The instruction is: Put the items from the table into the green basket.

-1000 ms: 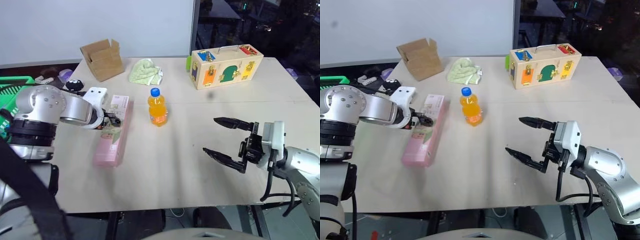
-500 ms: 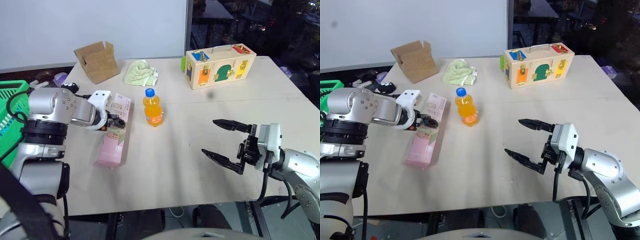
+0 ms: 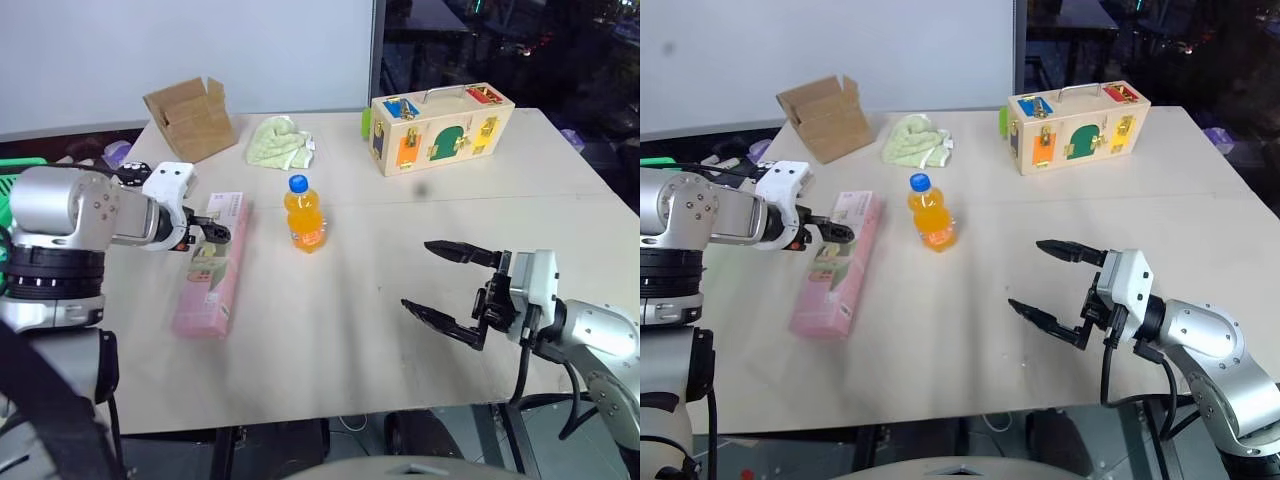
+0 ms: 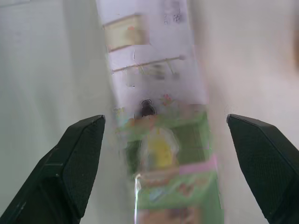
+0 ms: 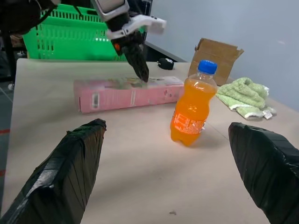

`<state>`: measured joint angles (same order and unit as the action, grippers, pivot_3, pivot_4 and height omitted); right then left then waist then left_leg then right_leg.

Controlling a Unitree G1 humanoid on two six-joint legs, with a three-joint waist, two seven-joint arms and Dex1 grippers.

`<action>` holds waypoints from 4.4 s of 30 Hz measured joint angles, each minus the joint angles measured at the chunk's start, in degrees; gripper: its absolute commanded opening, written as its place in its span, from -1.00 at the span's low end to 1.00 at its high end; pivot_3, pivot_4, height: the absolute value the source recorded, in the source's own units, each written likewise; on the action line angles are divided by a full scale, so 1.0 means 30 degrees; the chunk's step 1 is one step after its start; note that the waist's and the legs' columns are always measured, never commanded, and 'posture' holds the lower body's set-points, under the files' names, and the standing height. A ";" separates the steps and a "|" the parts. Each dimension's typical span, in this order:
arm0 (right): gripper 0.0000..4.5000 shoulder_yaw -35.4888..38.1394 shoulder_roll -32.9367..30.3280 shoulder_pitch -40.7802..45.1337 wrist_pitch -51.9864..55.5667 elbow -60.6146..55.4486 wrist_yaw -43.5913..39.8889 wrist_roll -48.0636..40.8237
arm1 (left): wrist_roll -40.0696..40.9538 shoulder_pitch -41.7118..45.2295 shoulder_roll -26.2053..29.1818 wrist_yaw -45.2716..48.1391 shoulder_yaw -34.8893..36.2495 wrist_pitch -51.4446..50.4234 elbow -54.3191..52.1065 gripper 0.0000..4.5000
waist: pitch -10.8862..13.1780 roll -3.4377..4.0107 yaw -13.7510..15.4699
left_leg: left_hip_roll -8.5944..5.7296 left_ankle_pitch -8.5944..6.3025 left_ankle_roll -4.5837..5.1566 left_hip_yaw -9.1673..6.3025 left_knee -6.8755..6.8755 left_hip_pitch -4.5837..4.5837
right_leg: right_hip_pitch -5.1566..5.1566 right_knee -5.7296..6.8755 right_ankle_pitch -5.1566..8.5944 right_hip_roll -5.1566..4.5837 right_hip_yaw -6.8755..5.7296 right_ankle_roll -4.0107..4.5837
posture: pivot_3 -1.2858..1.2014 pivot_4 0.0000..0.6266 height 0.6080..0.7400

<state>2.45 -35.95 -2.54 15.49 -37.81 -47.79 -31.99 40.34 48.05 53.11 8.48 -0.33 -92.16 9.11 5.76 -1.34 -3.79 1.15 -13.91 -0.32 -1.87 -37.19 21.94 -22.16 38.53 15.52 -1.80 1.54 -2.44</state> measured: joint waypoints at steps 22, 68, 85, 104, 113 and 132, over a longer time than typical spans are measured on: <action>1.00 -0.0193 0.0101 0.0086 -0.0047 0.0003 -0.0007 0.0173 | -0.3040 -0.1157 -0.3826 -0.1866 0.1583 -0.0095 0.1465 0.10 | 0.0184 -0.0069 0.0089 | -0.0034 0.0000 0.0000 -0.0006 0.0000 -0.0018 | -0.0021 0.0074 -0.0023 -0.0019 -0.0003 0.0033 | -0.06 -0.74 1.00; 1.00 -0.6056 0.7307 0.9522 0.0132 0.4803 -0.0651 0.0558 | -1.2432 -0.1233 0.8009 0.7363 0.5839 3.7138 1.7853 0.10 | -0.0083 -0.0463 0.1811 | 0.0242 0.0065 -0.0111 0.0059 0.0127 0.0042 | -0.0226 0.0136 -0.0113 0.0265 -0.0049 0.0192 | 0.17 -1.00 1.00; 1.00 -0.6621 0.8628 1.1649 0.0262 0.6662 -0.1932 0.0030 | -1.2376 -0.4376 0.8103 0.5481 0.6413 3.7324 1.9780 0.10 | -0.0303 -0.0725 0.2029 | 0.0326 0.0074 -0.0133 0.0093 0.0026 0.0032 | -0.0199 0.0144 -0.0163 0.0295 -0.0094 0.0257 | 0.19 -1.00 1.00; 1.00 -0.6781 0.9806 1.2650 -0.1612 0.9885 -0.3829 0.1053 | -1.2409 -0.5394 0.7314 0.4818 0.7128 3.7318 2.0986 0.10 | -0.0430 -0.0765 0.2776 | 0.0328 0.0076 -0.0161 0.0068 0.0025 0.0040 | -0.0183 0.0143 -0.0166 0.0294 -0.0154 0.0264 | 0.18 -1.00 1.00; 1.00 -0.6497 0.9796 1.2529 -0.1486 0.9199 -0.3010 0.1015 | -1.2626 -0.5078 0.6830 0.4585 0.6845 3.5433 2.1585 0.99 | -0.0438 -0.0756 0.2443 | 0.0335 0.0075 -0.0167 0.0070 0.0026 0.0040 | -0.0190 0.0146 -0.0168 0.0299 -0.0145 0.0266 | 0.13 -0.97 1.00; 1.00 -0.6512 0.9726 1.2024 -0.1387 0.8653 -0.2560 0.0983 | -0.7401 -0.8053 0.6172 0.6718 1.2243 3.3906 1.7281 0.99 | -0.0495 -0.0692 0.2042 | 0.0336 0.0075 -0.0168 0.0066 0.0020 0.0021 | -0.0166 0.0154 -0.0169 0.0278 -0.0144 0.0271 | 0.14 -0.97 1.00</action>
<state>-17.09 -6.77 33.54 11.33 -11.85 -55.47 -29.04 18.14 23.89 71.62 28.64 36.40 9.56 60.96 4.27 -3.42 2.34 2.16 -13.68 -0.82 -1.67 -37.13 22.00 -22.66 39.00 15.01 -0.97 1.11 -1.63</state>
